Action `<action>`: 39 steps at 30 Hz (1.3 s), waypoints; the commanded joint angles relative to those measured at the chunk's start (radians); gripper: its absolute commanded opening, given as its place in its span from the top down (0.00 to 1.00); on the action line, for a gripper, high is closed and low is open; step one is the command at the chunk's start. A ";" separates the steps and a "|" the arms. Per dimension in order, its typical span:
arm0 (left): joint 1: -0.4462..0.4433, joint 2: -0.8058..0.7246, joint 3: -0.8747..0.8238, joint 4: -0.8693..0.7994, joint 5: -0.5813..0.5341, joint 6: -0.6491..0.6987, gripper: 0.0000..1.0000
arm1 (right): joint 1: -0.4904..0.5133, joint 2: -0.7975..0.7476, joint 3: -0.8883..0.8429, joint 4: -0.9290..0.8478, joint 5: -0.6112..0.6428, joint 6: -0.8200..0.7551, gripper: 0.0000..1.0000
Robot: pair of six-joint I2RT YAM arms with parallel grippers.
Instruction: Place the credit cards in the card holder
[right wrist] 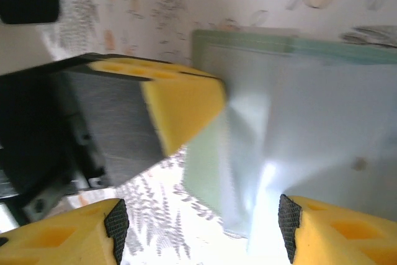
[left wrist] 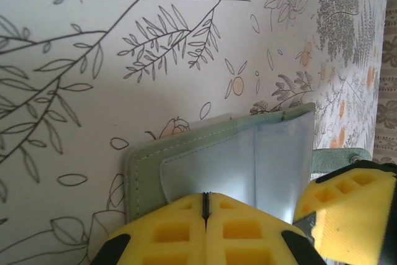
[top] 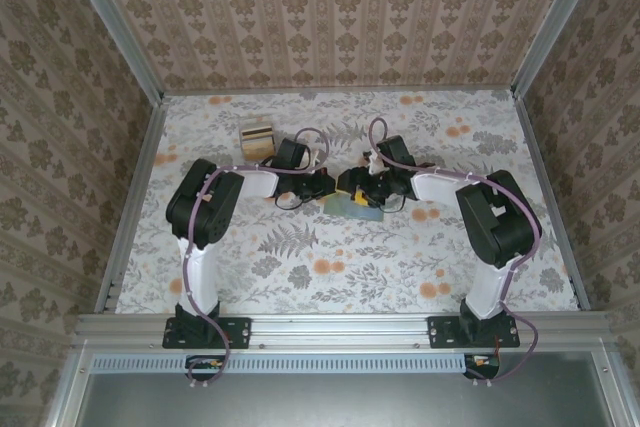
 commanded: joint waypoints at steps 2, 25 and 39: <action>0.004 -0.016 -0.038 -0.064 -0.055 0.027 1.00 | 0.005 -0.045 0.024 -0.162 0.107 -0.085 0.32; 0.088 -0.202 -0.080 0.084 0.157 -0.089 0.67 | 0.135 0.075 0.280 -0.649 0.633 -0.225 0.36; 0.221 -0.418 -0.140 -0.132 0.042 0.027 0.68 | 0.196 0.040 0.368 -0.607 0.541 -0.263 0.42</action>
